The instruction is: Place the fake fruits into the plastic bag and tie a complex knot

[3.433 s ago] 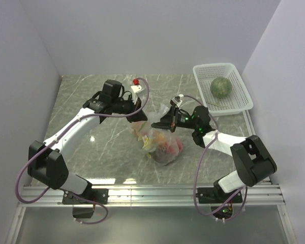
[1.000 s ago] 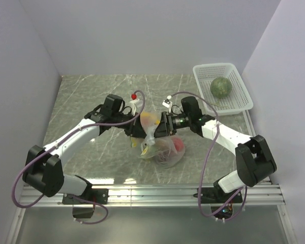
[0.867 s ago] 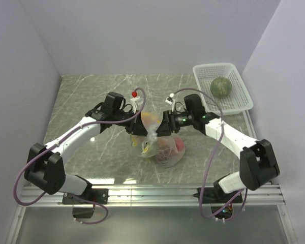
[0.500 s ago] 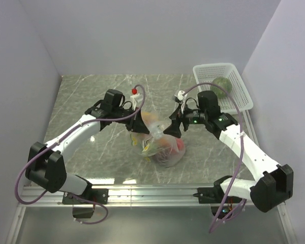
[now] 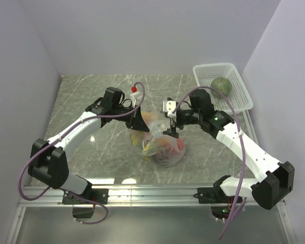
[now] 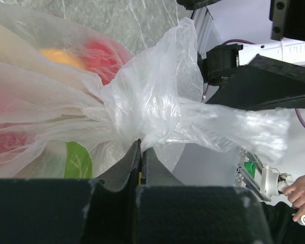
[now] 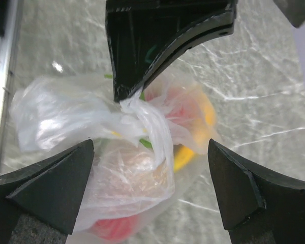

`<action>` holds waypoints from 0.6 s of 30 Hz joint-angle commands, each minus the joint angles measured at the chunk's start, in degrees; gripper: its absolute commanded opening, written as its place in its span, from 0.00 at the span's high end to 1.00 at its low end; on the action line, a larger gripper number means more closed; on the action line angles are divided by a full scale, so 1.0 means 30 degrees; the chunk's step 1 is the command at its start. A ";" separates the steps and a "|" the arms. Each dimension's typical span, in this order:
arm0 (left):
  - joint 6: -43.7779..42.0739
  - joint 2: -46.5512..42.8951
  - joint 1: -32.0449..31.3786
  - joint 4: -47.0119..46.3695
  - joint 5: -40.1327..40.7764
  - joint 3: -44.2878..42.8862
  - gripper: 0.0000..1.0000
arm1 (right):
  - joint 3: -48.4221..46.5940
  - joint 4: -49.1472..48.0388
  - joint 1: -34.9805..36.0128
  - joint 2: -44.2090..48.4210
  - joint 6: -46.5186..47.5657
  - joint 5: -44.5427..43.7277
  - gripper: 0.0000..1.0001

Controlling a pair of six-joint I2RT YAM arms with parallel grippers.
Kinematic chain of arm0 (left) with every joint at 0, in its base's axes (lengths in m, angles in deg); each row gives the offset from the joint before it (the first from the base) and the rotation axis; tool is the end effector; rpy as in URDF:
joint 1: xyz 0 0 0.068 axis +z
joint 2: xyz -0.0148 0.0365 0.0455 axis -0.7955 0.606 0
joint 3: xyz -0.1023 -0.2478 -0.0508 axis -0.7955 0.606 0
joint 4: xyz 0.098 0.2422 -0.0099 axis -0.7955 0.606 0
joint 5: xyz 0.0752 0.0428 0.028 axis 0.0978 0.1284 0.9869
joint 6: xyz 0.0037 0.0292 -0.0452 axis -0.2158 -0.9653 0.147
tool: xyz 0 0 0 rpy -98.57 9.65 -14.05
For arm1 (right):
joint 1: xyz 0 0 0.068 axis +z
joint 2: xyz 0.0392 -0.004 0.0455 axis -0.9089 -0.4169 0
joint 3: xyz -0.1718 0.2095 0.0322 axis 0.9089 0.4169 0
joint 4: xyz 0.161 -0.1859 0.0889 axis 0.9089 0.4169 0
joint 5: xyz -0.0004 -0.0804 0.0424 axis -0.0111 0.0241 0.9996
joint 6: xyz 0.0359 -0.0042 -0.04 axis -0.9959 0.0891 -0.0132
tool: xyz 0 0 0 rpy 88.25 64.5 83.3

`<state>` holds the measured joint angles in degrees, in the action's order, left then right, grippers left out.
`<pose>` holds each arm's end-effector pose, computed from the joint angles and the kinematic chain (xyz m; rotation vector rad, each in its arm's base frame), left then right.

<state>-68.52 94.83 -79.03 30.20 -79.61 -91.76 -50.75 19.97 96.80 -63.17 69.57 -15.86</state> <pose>0.2666 -0.1645 0.2887 0.7385 2.2318 -1.4787 0.2135 0.1598 0.3468 -1.5429 1.2889 0.6854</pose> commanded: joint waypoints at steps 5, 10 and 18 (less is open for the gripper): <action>-0.0013 0.0063 0.0074 -0.0064 -0.1023 -0.0682 1.00 | 0.0915 -0.0646 0.0416 0.0744 0.5401 -0.1110 0.00; 0.0162 0.0034 0.0074 -0.0240 -0.1024 -0.0565 1.00 | 0.0301 -0.1145 0.1383 0.0364 0.5257 -0.1258 0.00; 0.0368 0.0298 0.0075 -0.0153 -0.1112 -0.0945 1.00 | -0.0169 -0.0006 0.2585 -0.0309 0.6544 -0.1404 0.00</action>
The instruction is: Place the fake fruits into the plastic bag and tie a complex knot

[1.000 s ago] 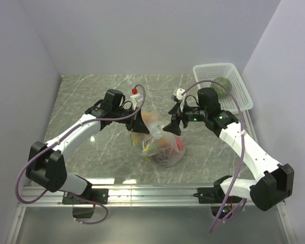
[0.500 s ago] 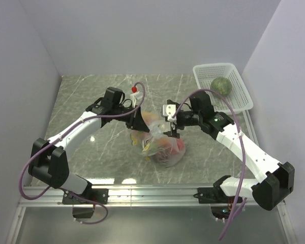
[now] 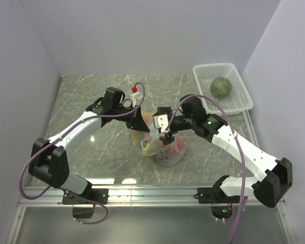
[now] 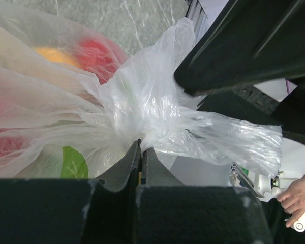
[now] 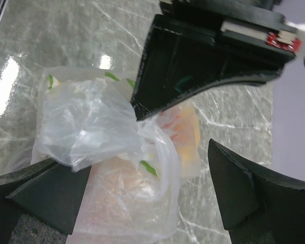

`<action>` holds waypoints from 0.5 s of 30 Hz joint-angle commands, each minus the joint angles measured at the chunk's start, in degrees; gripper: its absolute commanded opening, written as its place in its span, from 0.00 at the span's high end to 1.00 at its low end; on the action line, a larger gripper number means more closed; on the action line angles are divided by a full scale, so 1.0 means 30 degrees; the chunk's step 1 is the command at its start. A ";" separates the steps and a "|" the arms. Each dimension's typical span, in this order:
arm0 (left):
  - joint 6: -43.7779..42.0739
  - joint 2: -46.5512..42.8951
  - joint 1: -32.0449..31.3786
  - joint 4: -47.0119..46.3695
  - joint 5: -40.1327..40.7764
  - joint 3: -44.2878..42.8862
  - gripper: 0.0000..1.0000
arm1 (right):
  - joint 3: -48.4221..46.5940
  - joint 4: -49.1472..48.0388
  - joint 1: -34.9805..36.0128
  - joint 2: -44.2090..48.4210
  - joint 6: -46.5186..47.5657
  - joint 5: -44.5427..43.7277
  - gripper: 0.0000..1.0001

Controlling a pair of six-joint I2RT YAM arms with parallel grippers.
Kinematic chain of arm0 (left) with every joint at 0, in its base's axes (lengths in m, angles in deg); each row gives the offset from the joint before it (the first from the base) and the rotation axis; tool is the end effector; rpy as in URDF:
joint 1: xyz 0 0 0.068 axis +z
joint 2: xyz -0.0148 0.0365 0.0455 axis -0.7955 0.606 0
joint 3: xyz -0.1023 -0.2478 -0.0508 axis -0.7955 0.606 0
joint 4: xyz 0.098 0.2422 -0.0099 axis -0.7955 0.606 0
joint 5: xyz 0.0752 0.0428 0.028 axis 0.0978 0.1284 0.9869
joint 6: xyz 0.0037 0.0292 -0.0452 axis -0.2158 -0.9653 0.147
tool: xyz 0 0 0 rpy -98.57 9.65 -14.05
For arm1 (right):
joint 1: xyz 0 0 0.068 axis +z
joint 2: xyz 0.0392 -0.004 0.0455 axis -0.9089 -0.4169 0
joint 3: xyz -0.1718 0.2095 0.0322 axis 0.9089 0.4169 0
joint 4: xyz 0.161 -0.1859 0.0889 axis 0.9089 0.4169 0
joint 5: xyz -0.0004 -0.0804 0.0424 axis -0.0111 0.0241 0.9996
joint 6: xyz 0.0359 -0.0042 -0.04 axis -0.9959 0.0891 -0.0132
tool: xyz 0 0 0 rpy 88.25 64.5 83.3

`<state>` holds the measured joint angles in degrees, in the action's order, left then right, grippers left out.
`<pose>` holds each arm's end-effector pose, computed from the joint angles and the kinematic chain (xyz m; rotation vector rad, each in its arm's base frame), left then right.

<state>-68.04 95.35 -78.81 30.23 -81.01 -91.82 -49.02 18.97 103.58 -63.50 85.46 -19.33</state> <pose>0.2681 -0.1644 0.2869 0.7350 2.2379 -1.5108 0.1964 0.1844 0.3360 -1.7530 1.0068 0.5317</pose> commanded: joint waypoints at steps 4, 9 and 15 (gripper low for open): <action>0.0324 0.0007 0.0031 -0.0247 -0.0675 -0.0895 1.00 | -0.0774 0.0478 0.0678 -0.0435 0.1277 -0.0626 0.00; 0.1027 -0.0053 0.0177 -0.0833 -0.0646 -0.0573 1.00 | -0.0396 -0.0246 0.1176 -0.0233 0.0405 -0.0656 0.00; 0.1292 -0.0199 0.0177 -0.1302 -0.0646 -0.0221 1.00 | -0.0363 -0.2854 0.1119 -0.0493 -0.4546 -0.1094 0.00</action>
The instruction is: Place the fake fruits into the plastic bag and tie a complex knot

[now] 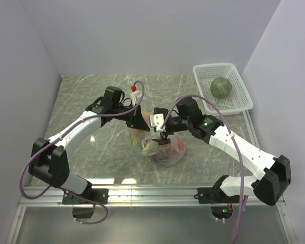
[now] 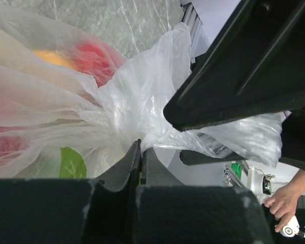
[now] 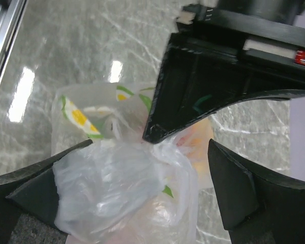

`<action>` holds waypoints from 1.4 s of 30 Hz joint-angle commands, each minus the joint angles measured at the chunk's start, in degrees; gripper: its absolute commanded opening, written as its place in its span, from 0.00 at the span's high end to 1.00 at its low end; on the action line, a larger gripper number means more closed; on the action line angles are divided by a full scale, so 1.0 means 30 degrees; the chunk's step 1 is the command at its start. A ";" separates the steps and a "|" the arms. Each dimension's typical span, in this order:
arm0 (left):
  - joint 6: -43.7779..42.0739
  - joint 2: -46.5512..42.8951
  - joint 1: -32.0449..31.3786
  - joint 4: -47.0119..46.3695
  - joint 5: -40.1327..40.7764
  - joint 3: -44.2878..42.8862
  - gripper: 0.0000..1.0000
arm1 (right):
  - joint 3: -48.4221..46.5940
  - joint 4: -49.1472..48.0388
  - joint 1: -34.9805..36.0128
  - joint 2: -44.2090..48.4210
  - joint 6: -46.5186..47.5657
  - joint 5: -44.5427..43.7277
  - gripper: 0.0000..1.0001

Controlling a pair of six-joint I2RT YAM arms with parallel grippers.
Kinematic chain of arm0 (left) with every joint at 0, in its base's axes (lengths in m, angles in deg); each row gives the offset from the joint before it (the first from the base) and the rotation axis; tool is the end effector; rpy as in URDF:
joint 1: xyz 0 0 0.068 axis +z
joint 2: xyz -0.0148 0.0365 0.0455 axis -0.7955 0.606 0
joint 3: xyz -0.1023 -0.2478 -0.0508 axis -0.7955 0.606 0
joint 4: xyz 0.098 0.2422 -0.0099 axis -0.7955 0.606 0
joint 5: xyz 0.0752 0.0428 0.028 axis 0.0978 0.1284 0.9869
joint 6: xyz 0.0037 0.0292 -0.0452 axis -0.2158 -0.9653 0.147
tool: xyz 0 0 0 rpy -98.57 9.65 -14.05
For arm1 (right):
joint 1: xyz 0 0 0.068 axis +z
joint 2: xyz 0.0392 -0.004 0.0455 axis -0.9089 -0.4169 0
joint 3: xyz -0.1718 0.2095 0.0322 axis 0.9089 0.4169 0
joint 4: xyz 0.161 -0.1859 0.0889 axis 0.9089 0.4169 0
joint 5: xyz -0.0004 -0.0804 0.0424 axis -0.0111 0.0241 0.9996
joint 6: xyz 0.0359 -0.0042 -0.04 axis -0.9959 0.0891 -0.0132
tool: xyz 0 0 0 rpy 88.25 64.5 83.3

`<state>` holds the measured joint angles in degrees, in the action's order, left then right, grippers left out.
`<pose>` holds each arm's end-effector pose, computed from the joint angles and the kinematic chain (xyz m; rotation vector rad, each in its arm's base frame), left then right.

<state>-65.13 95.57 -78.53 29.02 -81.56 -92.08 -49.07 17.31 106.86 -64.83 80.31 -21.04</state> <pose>0.2707 -0.1643 0.2888 0.6919 2.2465 -1.5395 0.1915 0.1995 0.3326 -1.7424 1.0568 0.5908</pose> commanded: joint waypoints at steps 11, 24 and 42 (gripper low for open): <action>-0.0263 -0.1062 0.0580 -0.0053 -0.1166 0.0013 1.00 | -0.1080 -0.1136 -0.1087 -0.1425 -0.2011 -0.1904 0.13; -0.3017 -0.2382 0.0348 0.1941 0.0642 0.1126 1.00 | -0.4594 0.1117 -0.1791 -0.3769 -0.5494 -0.2257 0.87; 0.7666 0.1279 -0.2495 -0.8329 0.7093 0.4086 1.00 | -0.2666 -0.1689 -0.1674 -0.1575 -1.8350 -0.2345 1.00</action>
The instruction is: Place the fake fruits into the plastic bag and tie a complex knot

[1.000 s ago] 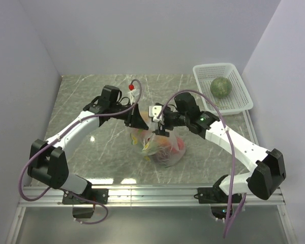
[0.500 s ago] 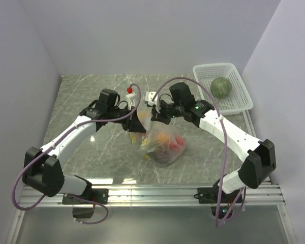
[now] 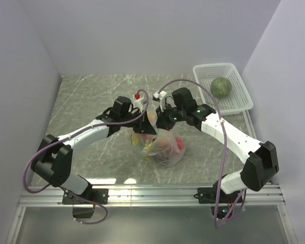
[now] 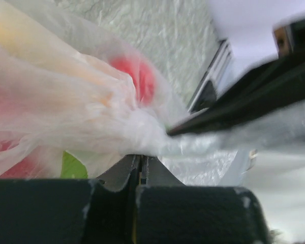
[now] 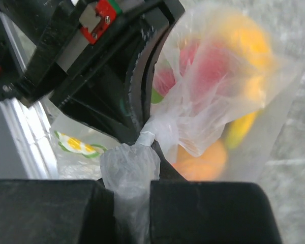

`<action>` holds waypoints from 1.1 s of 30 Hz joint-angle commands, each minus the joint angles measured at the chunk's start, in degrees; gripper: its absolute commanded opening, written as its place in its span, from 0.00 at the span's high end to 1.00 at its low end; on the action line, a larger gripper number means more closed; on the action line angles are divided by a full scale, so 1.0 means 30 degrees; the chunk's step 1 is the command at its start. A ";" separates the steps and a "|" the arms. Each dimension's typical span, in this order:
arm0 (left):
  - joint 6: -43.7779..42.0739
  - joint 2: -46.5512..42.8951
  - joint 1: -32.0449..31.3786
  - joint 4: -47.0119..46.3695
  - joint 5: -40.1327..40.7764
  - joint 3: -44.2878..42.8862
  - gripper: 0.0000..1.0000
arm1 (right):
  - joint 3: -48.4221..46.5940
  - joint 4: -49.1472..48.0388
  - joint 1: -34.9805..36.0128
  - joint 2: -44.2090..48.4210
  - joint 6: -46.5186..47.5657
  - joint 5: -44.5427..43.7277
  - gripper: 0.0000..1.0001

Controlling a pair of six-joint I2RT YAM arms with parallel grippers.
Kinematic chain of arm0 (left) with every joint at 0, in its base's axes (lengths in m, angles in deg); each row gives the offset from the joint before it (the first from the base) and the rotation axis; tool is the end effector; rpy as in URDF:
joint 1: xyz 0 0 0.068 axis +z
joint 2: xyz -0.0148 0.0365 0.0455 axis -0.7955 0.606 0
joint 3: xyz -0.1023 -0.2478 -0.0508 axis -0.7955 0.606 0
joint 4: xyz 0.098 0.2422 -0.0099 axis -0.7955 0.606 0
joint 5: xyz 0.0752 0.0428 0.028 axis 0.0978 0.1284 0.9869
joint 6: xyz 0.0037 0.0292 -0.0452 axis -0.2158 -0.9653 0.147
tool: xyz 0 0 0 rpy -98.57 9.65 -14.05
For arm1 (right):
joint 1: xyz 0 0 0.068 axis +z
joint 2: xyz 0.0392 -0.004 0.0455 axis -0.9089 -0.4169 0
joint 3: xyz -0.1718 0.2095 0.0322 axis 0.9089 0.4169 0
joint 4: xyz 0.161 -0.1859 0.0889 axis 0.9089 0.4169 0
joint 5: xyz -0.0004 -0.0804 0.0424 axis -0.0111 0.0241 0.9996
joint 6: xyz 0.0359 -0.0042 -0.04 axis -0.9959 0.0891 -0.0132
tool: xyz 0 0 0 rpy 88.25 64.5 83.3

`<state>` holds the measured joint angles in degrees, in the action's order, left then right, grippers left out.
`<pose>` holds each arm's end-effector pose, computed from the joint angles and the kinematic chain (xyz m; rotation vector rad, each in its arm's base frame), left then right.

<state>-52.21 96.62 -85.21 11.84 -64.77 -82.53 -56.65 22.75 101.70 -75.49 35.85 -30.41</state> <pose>0.2610 -0.1937 0.2474 0.4555 2.3245 -1.3663 0.2456 0.2027 0.3156 -1.1396 1.9934 0.8400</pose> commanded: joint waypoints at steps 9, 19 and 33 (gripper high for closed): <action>0.8370 0.2279 -0.1407 -0.8090 -0.0112 0.1543 1.00 | 0.2207 -0.5669 0.0660 0.3036 -0.5732 0.0403 1.00; 0.9114 0.2016 -0.1379 -0.8857 0.0212 0.2455 1.00 | 0.0894 -0.1546 -0.3191 0.4674 -0.3862 0.5657 0.17; 0.8380 0.2044 -0.1174 -0.7510 -0.0170 0.1752 1.00 | 0.5426 -0.0601 -0.8217 0.4946 -0.6936 0.7257 0.38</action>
<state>-26.18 103.40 -88.95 -10.95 -65.05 -74.99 -45.79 20.83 76.56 -55.28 17.07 -6.87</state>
